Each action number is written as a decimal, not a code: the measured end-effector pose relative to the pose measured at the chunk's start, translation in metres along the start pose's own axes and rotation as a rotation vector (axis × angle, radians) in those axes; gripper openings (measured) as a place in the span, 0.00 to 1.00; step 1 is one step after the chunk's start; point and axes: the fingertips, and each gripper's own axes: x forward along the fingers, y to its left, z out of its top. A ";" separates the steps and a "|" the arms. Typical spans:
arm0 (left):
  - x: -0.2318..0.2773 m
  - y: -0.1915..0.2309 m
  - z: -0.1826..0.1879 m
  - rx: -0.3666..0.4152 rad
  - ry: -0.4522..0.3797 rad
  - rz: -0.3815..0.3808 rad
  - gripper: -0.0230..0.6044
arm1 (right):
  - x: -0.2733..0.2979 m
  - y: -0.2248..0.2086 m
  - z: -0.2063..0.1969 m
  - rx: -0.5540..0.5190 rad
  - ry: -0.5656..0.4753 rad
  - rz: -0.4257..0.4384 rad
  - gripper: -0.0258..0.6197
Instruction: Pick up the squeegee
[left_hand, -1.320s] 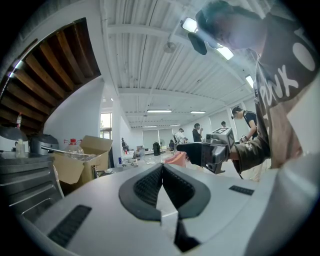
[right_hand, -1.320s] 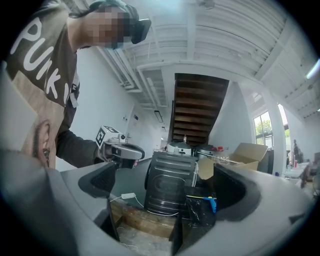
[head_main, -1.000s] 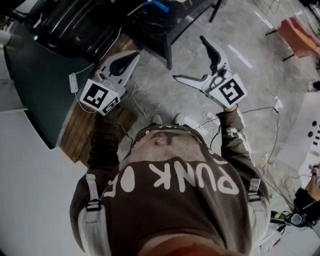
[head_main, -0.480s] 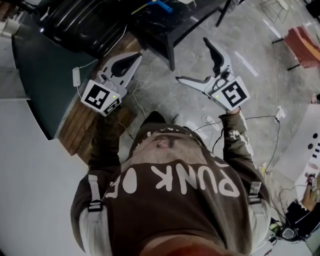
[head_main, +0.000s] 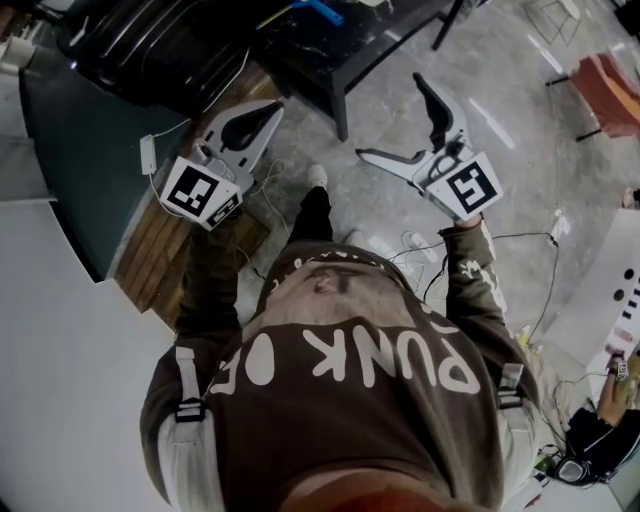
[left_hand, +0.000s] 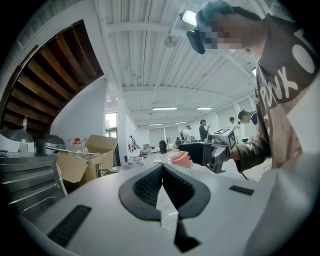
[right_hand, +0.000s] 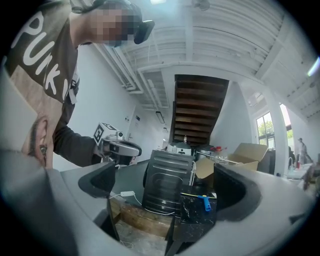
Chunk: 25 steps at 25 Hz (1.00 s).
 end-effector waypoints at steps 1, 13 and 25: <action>0.004 0.006 -0.003 -0.002 -0.001 -0.001 0.04 | 0.004 -0.006 -0.003 0.000 0.002 -0.005 0.96; 0.058 0.125 -0.040 -0.052 0.001 -0.020 0.04 | 0.094 -0.094 -0.042 0.026 0.049 -0.032 0.96; 0.095 0.247 -0.068 -0.108 -0.005 -0.059 0.04 | 0.197 -0.172 -0.066 0.053 0.104 -0.078 0.96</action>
